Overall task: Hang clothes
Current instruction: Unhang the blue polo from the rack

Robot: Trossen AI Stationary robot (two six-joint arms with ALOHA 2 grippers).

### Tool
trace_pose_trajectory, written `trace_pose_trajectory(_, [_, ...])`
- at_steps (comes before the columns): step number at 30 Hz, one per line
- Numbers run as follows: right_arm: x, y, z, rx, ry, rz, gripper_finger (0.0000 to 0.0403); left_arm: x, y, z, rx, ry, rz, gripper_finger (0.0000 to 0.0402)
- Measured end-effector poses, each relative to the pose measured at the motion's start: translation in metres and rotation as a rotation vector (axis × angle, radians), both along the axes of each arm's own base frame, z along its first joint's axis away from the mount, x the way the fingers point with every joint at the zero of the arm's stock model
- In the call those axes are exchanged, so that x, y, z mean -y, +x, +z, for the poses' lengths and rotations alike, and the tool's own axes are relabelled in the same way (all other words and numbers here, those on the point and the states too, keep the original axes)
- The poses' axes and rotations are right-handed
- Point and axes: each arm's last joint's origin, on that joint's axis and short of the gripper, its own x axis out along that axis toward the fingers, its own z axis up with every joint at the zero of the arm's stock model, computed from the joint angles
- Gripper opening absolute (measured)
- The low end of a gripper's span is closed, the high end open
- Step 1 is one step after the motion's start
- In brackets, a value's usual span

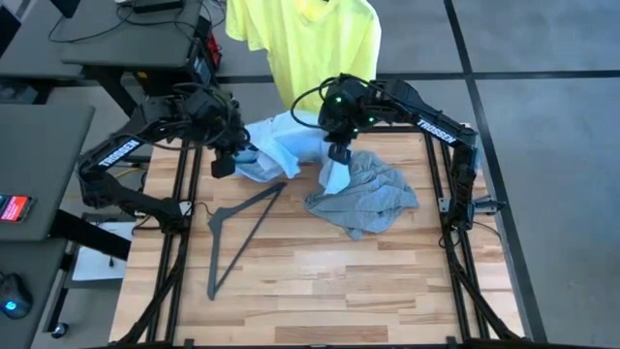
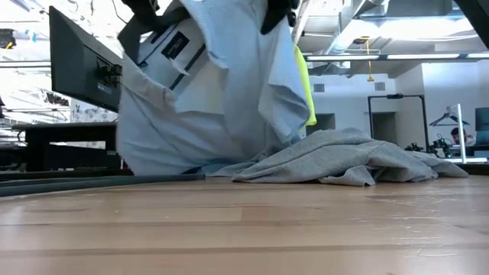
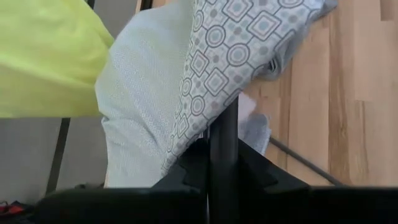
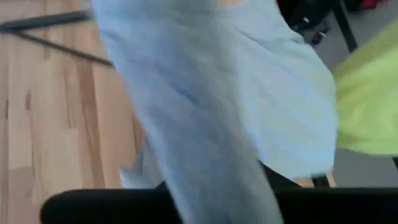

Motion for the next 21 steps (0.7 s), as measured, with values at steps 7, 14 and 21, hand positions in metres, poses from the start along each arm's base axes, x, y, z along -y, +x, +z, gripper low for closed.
trace_pose_trajectory(7, [0.022,-0.063,0.045,0.138,-0.061,-0.182,0.0001,0.011,-0.022,-0.002,-0.085,-0.067,0.032,0.0024])
trace_pose_trajectory(14, [0.039,-0.123,0.079,0.297,-0.089,-0.399,0.0001,0.018,-0.036,-0.016,-0.039,-0.068,0.028,0.0024])
trace_pose_trajectory(21, [0.039,-0.106,0.058,0.182,0.019,-0.380,0.0000,0.022,-0.046,0.008,0.311,0.057,0.042,0.0024])
